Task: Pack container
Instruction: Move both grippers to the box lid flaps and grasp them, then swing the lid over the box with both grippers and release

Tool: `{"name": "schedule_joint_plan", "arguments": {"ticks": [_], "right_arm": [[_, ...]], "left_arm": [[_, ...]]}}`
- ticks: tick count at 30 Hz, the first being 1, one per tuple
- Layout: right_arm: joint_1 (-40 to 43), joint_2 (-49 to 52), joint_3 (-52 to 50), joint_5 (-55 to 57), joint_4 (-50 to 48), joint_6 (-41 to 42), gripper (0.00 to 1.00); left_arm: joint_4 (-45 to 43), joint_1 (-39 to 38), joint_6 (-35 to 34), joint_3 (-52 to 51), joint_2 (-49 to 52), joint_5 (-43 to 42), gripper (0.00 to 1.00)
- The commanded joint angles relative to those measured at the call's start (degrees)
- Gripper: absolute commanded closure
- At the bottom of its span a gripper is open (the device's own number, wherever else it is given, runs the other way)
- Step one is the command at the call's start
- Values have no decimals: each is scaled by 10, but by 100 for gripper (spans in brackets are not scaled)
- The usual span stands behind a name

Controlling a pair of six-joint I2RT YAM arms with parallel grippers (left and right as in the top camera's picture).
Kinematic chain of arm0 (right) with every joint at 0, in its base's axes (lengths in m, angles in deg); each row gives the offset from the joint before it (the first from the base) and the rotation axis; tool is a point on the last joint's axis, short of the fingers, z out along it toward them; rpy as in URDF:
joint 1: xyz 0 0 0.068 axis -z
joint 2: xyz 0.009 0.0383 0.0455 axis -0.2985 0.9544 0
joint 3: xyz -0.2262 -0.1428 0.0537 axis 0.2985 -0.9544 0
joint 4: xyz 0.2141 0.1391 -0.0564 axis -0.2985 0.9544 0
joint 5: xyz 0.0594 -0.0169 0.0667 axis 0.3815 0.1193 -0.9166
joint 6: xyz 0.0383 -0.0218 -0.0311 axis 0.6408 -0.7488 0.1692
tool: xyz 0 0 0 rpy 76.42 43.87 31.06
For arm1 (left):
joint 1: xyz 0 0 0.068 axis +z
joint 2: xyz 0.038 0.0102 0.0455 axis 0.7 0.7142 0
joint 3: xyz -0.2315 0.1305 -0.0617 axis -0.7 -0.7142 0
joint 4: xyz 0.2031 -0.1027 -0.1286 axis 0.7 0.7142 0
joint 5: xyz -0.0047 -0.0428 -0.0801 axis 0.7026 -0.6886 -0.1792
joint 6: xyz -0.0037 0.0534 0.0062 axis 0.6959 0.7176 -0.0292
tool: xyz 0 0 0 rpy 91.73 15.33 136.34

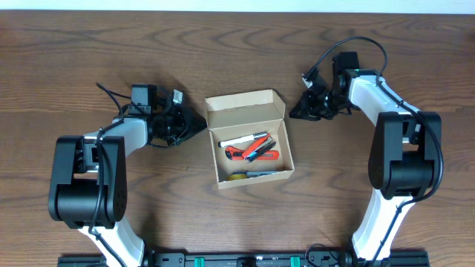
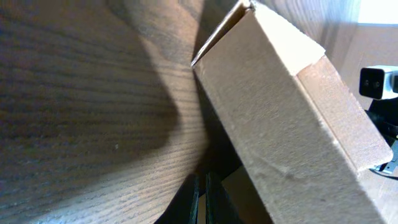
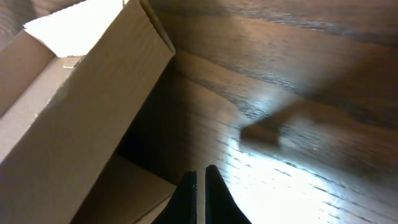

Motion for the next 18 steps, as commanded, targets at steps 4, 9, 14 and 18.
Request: {"name": "schedule_joint_plan", "arguments": {"ticks": [4, 9, 14, 18], "right_arm": [[-14, 13, -2, -19, -9, 22, 99], [-21, 13, -2, -23, -11, 23, 99], [-24, 13, -2, -26, -12, 30, 99], [-25, 13, -2, -54, -16, 30, 99]], "left_arm": [[-27, -16, -9, 0, 11, -12, 94], [-69, -23, -30, 0, 55, -45, 94], [-107, -24, -34, 0, 80, -69, 94], [-134, -24, -49, 2, 80, -81, 94]]}}
